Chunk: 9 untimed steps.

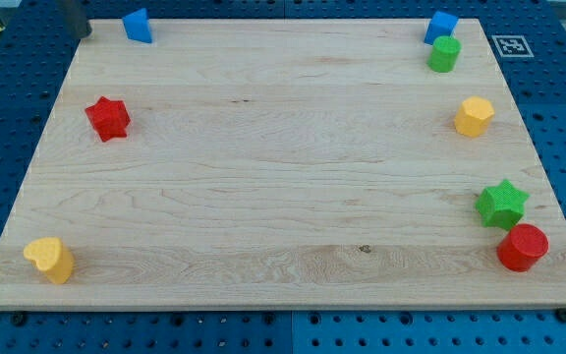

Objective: Slide the blue triangle to the center

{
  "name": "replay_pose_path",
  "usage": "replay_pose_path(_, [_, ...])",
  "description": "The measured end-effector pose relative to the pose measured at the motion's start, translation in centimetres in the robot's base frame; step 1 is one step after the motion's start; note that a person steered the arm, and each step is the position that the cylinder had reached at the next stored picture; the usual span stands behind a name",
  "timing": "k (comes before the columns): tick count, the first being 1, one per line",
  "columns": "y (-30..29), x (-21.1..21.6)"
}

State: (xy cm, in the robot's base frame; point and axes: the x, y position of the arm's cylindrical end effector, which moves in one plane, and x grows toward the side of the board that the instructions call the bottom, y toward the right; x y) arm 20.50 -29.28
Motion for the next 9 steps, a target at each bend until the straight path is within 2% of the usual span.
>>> replay_pose_path(2, [2.7,-1.4])
replay_pose_path(4, [11.5,0.6])
replay_pose_path(5, [10.9,1.1])
replay_pose_path(6, [7.8,1.5])
replay_pose_path(7, [7.7,2.1])
replay_pose_path(9, [11.9,4.0])
